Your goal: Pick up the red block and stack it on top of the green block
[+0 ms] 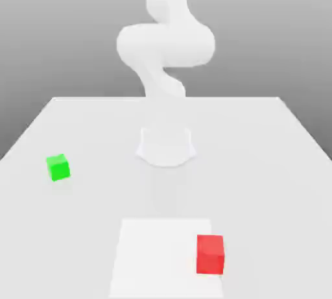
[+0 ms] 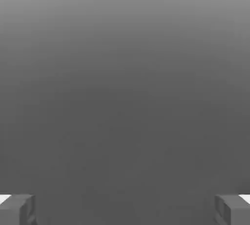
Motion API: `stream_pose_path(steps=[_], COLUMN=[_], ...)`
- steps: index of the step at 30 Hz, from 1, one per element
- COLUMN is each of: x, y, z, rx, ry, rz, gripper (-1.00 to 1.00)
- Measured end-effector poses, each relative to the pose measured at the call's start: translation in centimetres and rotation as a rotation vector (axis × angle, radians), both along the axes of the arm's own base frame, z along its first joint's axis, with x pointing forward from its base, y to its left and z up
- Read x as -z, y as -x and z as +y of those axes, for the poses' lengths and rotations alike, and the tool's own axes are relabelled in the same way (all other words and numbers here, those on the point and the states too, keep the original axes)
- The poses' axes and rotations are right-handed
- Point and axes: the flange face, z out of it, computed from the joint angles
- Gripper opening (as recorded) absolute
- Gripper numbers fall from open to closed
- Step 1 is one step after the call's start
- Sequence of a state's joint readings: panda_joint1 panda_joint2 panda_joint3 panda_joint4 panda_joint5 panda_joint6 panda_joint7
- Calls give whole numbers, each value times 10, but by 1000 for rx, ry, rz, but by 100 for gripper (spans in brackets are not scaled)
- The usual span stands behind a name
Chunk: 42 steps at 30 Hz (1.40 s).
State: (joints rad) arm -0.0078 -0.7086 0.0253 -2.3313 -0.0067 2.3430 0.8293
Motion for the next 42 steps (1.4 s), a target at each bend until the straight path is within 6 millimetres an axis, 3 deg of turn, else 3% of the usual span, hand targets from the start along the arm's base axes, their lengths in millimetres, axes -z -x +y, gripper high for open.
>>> stream_pose_path(steps=[5, 11, 16, 21, 27, 28, 35, 40, 41, 42], x=[100, 224, 328, 425, 505, 516, 518, 468, 460, 456], y=[-55, -85, -84, -59, -47, -47, -46, -47, -46, -46], z=[18, 37, 52, 70, 74, 74, 74, 74, 65, 43], rx=[17, 31, 38, 37, 44, 44, 44, 44, 58, 93], ry=[4, 3, -6, -19, -28, -28, -28, -28, -27, -27], rz=[163, 351, 508, 665, 719, 719, 718, 719, 718, 715], gripper=[0, 0, 0, 0, 0, -100, -100, -100, -100, -100])
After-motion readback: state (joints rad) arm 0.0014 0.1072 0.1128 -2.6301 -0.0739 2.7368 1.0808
